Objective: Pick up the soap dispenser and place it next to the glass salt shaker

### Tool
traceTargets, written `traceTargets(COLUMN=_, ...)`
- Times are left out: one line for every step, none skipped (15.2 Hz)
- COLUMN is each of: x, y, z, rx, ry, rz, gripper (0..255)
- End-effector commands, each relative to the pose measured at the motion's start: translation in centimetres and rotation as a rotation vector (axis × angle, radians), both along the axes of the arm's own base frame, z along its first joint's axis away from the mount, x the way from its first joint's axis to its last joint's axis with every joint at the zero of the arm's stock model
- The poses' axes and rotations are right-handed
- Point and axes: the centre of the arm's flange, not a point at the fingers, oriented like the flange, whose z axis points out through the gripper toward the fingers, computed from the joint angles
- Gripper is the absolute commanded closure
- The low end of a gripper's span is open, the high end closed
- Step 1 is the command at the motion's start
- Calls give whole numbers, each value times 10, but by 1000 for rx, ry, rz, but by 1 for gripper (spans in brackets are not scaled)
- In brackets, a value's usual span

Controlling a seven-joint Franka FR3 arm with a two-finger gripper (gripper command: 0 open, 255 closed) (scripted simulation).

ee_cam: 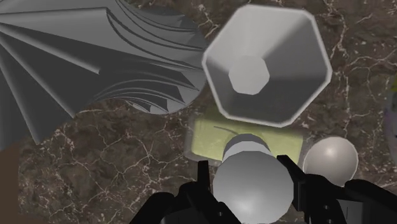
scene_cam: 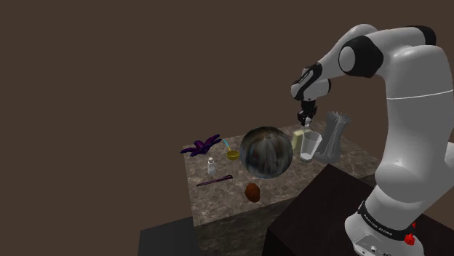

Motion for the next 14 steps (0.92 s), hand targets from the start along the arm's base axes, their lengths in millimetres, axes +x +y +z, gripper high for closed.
traceTargets(x=0, y=0, z=11, rx=0, ry=0, rz=0, gripper=255)
traceTargets(x=0, y=0, z=16, rx=0, ry=0, rz=0, gripper=255)
traceTargets(x=0, y=0, z=21, rx=0, ry=0, rz=0, gripper=255)
traceTargets(x=0, y=0, z=27, rx=0, ry=0, rz=0, gripper=255)
traceTargets(x=0, y=0, z=32, rx=0, ry=0, rz=0, gripper=255)
traceTargets(x=0, y=0, z=37, rx=0, ry=0, rz=0, gripper=255)
traceTargets(x=0, y=0, z=43, rx=0, ry=0, rz=0, gripper=255)
traceTargets(x=0, y=0, z=48, rx=0, ry=0, rz=0, gripper=255)
traceTargets(x=0, y=0, z=53, rx=0, ry=0, rz=0, gripper=255)
traceTargets(x=0, y=0, z=58, rx=0, ry=0, rz=0, gripper=255)
traceTargets(x=0, y=0, z=64, rx=0, ry=0, rz=0, gripper=255)
traceTargets(x=0, y=0, z=69, rx=0, ry=0, rz=0, gripper=255)
traceTargets(x=0, y=0, z=74, rx=0, ry=0, rz=0, gripper=255)
traceTargets(x=0, y=0, z=80, rx=0, ry=0, rz=0, gripper=255)
